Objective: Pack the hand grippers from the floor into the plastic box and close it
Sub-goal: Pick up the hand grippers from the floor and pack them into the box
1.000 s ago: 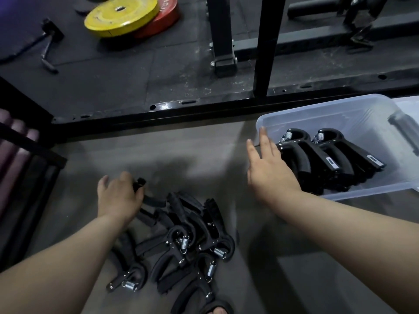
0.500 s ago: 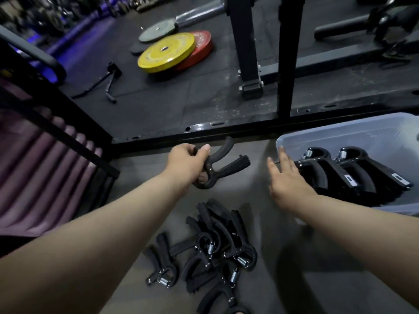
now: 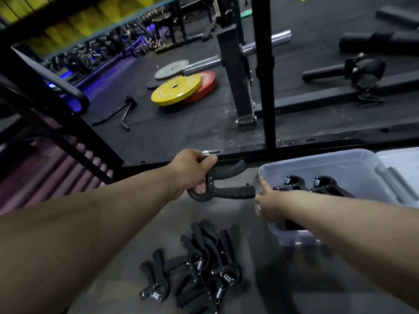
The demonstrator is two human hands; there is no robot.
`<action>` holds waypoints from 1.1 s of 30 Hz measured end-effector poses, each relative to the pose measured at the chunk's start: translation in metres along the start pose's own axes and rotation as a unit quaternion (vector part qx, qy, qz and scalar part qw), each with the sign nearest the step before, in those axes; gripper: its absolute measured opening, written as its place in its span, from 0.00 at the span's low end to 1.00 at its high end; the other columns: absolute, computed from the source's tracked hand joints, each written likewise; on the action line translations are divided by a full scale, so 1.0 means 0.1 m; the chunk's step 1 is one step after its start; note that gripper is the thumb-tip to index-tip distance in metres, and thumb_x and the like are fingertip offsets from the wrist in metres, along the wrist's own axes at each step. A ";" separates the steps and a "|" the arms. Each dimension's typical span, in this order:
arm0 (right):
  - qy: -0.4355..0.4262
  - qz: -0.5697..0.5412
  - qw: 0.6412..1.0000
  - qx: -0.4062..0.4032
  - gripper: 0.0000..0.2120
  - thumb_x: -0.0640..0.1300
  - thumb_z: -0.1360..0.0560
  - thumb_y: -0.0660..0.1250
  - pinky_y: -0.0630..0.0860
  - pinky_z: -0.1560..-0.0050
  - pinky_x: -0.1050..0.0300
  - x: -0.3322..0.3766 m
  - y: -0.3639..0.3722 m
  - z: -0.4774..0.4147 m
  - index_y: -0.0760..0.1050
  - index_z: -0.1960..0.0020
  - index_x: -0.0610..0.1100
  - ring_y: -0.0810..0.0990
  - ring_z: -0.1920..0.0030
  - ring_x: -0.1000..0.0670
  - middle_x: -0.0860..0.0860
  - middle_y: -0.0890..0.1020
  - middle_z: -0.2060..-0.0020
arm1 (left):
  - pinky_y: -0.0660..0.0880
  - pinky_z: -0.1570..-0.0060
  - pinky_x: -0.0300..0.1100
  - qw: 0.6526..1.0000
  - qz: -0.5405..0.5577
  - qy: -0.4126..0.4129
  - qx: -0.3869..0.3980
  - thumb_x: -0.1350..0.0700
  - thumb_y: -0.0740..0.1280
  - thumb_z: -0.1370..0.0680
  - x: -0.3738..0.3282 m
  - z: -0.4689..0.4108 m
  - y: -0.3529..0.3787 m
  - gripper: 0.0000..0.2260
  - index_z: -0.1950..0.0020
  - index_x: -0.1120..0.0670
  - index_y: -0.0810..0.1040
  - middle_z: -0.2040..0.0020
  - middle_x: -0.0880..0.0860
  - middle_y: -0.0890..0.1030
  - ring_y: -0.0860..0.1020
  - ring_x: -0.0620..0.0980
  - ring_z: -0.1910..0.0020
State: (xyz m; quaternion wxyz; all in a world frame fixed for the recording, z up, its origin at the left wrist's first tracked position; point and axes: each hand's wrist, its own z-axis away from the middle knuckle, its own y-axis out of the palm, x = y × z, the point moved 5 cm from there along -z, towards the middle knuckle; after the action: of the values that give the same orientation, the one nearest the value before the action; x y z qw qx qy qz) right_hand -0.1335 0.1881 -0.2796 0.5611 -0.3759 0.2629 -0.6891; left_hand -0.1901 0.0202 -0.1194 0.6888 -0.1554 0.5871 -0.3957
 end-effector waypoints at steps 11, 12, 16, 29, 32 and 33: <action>-0.183 -0.300 0.934 0.062 0.35 0.41 0.31 0.77 0.76 0.43 0.61 -0.20 -0.85 0.54 0.65 0.29 0.53 0.79 0.41 0.54 0.52 0.79 0.40 | 0.73 0.71 0.38 0.995 -0.042 0.033 0.083 0.43 0.63 0.20 -0.13 -0.09 0.64 0.14 0.48 0.52 0.80 0.72 0.50 0.77 0.76 0.45 0.76; -0.196 -0.291 0.935 0.042 0.36 0.47 0.31 0.78 0.75 0.42 0.62 -0.20 -0.84 0.57 0.64 0.29 0.53 0.78 0.40 0.56 0.55 0.78 0.39 | 0.73 0.70 0.38 0.995 -0.043 0.029 0.085 0.42 0.63 0.20 -0.17 -0.14 0.70 0.15 0.49 0.51 0.81 0.72 0.50 0.78 0.76 0.45 0.76; -0.210 -0.062 0.970 -0.106 0.48 0.68 0.43 0.76 0.75 0.38 0.53 -0.34 -0.76 0.59 0.63 0.30 0.51 0.76 0.40 0.53 0.55 0.75 0.38 | 0.70 0.71 0.36 0.998 0.044 -0.027 0.046 0.42 0.64 0.20 -0.28 -0.27 0.99 0.18 0.59 0.55 0.79 0.73 0.52 0.77 0.74 0.47 0.77; -0.041 -0.756 0.652 0.039 0.21 0.47 0.19 0.58 0.72 0.36 0.35 -1.30 -0.62 0.71 0.72 0.32 0.36 0.79 0.37 0.40 0.41 0.80 0.39 | 0.78 0.59 0.46 0.939 0.228 -0.156 0.204 0.53 0.61 0.19 -0.27 -0.14 1.85 0.14 0.37 0.57 0.75 0.45 0.59 0.82 0.82 0.56 0.57; -0.051 -0.740 0.668 0.067 0.17 0.50 0.19 0.57 0.71 0.33 0.38 -1.35 -0.62 0.71 0.76 0.39 0.40 0.79 0.37 0.43 0.44 0.81 0.39 | 0.78 0.48 0.50 0.920 0.258 -0.116 0.272 0.53 0.61 0.18 -0.43 -0.09 1.95 0.13 0.37 0.55 0.78 0.49 0.59 0.84 0.81 0.56 0.55; -0.054 -0.731 0.676 0.072 0.16 0.50 0.19 0.58 0.70 0.32 0.39 -1.34 -0.60 0.70 0.78 0.42 0.41 0.79 0.38 0.43 0.44 0.81 0.40 | 0.77 0.47 0.50 0.914 0.271 -0.100 0.284 0.54 0.62 0.18 -0.49 -0.08 1.97 0.12 0.36 0.55 0.77 0.51 0.58 0.85 0.81 0.56 0.54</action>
State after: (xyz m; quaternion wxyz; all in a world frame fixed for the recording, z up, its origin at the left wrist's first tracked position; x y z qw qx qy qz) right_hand -0.0992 0.3365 -0.2218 -0.0833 -0.4427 -0.1772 -0.8750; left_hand -0.1258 0.1837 -0.2221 0.8400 0.1729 0.3971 -0.3267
